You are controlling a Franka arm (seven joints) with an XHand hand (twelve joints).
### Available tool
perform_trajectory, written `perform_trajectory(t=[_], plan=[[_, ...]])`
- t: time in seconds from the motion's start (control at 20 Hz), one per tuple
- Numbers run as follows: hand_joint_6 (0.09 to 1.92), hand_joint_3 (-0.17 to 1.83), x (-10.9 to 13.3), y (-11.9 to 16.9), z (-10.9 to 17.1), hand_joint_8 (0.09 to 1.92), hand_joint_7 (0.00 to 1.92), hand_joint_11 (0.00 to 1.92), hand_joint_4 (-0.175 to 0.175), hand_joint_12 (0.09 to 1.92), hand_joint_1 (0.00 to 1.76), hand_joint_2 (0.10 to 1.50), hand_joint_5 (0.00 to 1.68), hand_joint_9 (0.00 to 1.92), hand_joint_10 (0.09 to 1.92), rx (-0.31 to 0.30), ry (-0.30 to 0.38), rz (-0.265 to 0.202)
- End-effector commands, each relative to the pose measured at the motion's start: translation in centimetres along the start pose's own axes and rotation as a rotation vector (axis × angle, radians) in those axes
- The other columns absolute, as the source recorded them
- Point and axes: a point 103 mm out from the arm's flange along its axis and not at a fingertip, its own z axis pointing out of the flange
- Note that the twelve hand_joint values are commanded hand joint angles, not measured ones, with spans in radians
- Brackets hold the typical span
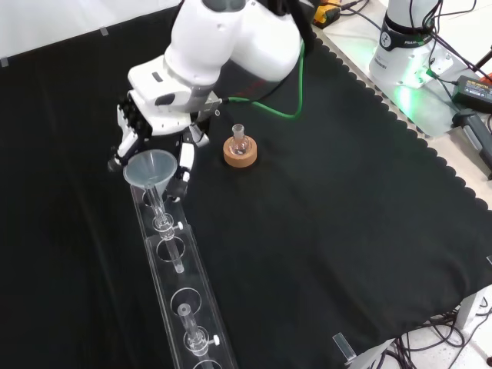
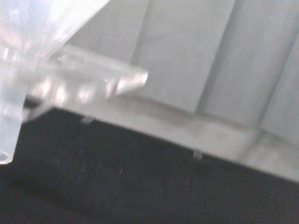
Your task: Pick up the funnel from the transparent funnel stand.
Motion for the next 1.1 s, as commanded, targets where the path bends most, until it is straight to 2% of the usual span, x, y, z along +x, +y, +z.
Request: perform_trajectory(t=[0.05,0.25,0.45,0.65,0.8,1.0,1.1], plan=[[0.1,0.78,-0.9,0.7,-3.4,0.8,1.75,1.92,-0.007,1.24,1.2,0.5,1.6,1.92,0.9,-0.106,-0.015,0.001],[0.09,0.82,-1.5,1.1,-5.5,0.79,1.76,1.92,-0.085,1.25,1.21,0.47,1.62,1.92,0.91,-0.143,-0.009,-0.014],[0.09,0.84,-2.1,1.1,-8.5,0.78,1.77,1.92,-0.125,1.25,1.22,0.46,1.63,1.92,0.91,-0.161,-0.012,-0.05],[0.09,0.87,-3.7,0.1,-12.8,0.78,1.77,1.92,-0.158,1.25,1.22,0.44,1.64,1.92,0.9,-0.173,-0.017,-0.086],[0.09,0.89,-5.5,-1.3,-15.7,0.78,1.77,1.92,-0.174,1.26,1.22,0.43,1.64,1.92,0.9,-0.11,0.026,-0.094],[0.09,0.9,-8.1,-3.4,-19.6,0.77,1.78,1.92,-0.175,1.27,1.23,0.42,1.65,1.92,0.9,-0.103,0.049,-0.082],[0.09,0.91,-10.3,-4.4,-22.3,0.76,1.79,1.92,-0.175,1.27,1.23,0.41,1.65,1.92,0.9,-0.108,0.081,-0.045]])
